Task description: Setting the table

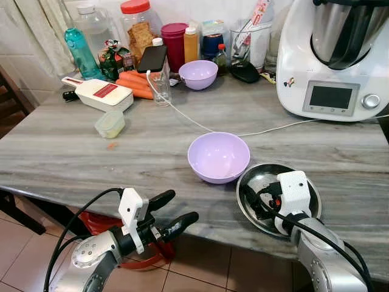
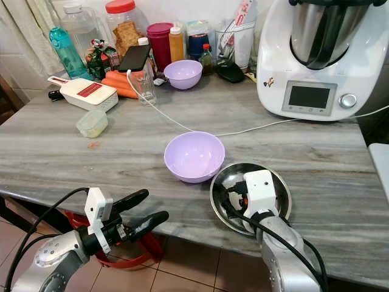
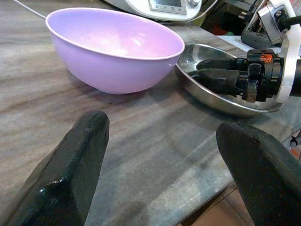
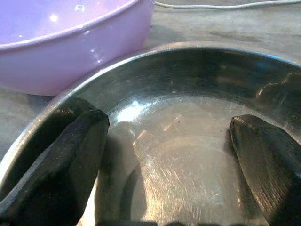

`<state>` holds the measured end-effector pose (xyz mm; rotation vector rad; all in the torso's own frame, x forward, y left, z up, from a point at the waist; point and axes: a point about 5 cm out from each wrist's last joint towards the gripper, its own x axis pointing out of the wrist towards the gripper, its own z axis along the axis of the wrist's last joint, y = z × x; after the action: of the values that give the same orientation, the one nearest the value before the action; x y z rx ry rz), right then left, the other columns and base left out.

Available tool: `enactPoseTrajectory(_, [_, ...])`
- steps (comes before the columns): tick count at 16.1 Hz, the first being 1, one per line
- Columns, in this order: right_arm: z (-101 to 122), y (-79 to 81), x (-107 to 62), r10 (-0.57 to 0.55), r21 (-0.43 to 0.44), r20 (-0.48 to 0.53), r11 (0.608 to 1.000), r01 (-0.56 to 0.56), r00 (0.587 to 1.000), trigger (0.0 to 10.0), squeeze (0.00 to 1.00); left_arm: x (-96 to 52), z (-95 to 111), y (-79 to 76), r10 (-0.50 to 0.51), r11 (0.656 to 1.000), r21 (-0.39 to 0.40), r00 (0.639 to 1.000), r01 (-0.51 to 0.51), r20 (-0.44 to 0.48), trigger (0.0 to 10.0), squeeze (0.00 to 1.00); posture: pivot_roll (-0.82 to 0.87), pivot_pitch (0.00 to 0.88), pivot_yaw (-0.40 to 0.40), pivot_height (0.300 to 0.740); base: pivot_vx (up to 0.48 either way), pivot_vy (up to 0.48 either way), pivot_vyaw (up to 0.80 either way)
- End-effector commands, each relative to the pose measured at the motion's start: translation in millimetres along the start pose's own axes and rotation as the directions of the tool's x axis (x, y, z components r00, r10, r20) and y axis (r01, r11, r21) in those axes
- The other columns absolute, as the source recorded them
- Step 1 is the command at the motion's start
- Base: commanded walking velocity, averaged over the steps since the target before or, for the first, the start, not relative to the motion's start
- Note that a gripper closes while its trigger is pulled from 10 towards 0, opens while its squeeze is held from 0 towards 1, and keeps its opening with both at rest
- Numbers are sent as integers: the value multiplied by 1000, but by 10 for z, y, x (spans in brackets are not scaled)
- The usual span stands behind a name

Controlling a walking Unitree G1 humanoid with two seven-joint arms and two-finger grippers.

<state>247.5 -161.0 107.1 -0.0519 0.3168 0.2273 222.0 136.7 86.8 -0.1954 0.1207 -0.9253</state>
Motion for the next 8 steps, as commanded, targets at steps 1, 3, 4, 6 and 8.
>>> enactPoseTrajectory(1, [62,33,-39,13,8,39,1000,-13,999,10000,0,-23,35,-1,-5,1000,24,1000,5,-15,10000,0,-115,45,104,740,0,0,0])
enactPoseTrajectory(3, [208,24,-85,8,2,141,1000,-9,990,10000,0,-20,48,-3,-7,1000,23,1000,7,-11,10000,0,-116,44,105,740,0,0,0])
enactPoseTrajectory(4, [301,-4,-109,-12,13,202,1000,9,979,10000,0,-16,56,0,-8,1000,22,1000,8,-9,10000,0,-118,41,106,740,0,0,0])
enactPoseTrajectory(6, [523,-68,-137,-71,26,330,997,66,941,10000,0,-15,82,19,5,1000,21,1000,-5,11,10000,0,-123,39,108,740,0,0,0])
enactPoseTrajectory(8, [646,-77,-116,-107,53,390,994,94,915,10000,0,-15,152,115,80,996,37,995,-83,61,10000,0,-127,34,110,740,0,0,0])
